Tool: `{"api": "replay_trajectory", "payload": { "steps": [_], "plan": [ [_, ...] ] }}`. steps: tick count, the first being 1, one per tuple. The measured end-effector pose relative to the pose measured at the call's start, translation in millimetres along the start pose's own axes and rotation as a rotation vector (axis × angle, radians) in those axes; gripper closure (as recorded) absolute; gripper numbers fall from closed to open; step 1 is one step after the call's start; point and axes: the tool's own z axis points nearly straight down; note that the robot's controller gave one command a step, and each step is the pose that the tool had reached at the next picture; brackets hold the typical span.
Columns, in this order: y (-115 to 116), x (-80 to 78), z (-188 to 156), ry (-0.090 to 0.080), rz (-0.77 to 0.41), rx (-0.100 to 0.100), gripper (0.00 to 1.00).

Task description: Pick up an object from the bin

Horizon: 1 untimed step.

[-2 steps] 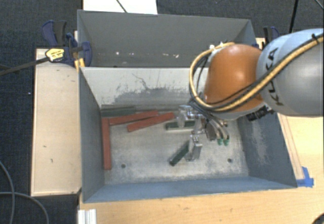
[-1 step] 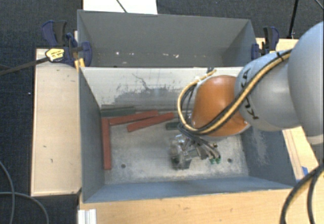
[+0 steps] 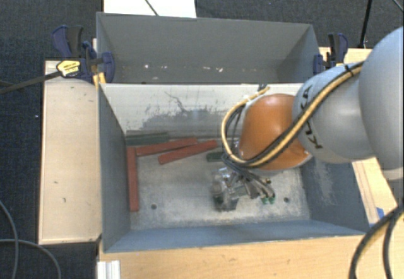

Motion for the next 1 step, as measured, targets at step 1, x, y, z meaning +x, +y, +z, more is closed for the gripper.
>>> {"api": "replay_trajectory", "payload": {
  "steps": [1],
  "plan": [
    [-0.2,-6.4,-148.0,-0.004,-0.042,0.001,1.0]
  ]
}}
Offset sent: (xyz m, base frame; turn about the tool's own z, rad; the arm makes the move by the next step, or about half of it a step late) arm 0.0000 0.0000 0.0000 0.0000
